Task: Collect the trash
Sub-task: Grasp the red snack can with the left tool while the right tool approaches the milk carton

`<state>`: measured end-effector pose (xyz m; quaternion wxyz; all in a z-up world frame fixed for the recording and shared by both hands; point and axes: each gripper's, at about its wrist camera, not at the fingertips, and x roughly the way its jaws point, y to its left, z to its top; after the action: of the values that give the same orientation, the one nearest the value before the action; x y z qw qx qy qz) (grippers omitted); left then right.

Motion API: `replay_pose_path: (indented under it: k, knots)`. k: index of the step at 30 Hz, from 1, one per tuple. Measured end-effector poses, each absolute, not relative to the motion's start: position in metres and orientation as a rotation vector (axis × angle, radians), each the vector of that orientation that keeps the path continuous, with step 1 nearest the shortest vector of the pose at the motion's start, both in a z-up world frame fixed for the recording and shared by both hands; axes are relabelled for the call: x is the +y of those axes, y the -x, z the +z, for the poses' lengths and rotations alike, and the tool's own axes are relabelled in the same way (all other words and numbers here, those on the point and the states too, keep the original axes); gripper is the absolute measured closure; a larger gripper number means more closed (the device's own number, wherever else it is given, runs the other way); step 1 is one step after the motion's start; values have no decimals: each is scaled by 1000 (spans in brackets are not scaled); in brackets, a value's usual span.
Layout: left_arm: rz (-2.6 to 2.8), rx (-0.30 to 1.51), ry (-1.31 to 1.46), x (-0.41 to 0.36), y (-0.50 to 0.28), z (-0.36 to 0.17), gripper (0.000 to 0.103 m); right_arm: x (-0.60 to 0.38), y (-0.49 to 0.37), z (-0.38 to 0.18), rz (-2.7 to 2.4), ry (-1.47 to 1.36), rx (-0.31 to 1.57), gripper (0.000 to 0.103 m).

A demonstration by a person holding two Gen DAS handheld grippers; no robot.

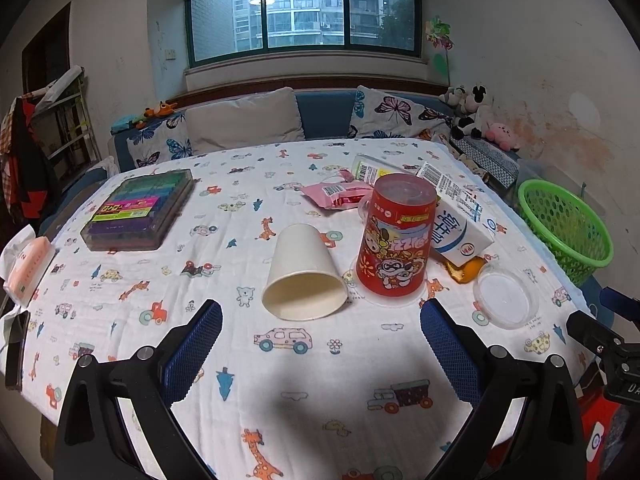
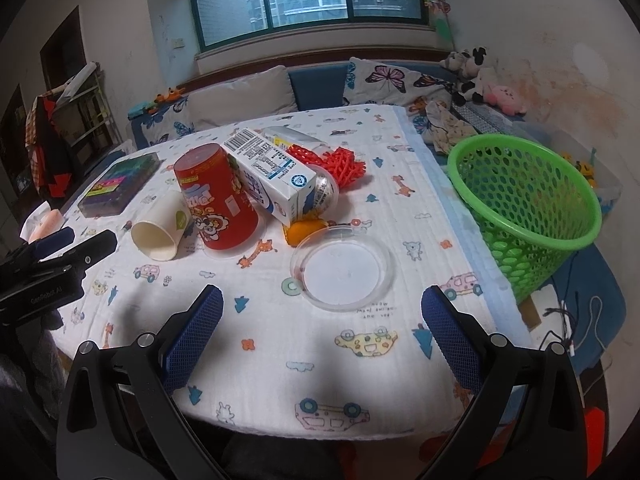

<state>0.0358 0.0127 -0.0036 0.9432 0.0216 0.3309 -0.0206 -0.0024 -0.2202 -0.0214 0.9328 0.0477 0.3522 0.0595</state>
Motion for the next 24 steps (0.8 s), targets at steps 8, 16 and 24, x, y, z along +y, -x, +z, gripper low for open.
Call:
replay_pose_path:
  k: [8,16,24]
  knots:
    - [-99,681,-60,9,-60,-1,7,-224,-9,-23,125,-99,726,4]
    - [-232,705,-70,0,-90,3,7,-229,-22,-21,130,-101,723,4]
    - [-341,722,-168,-22,-126,-2,8,-226,-35,-18,142,-81,720,5]
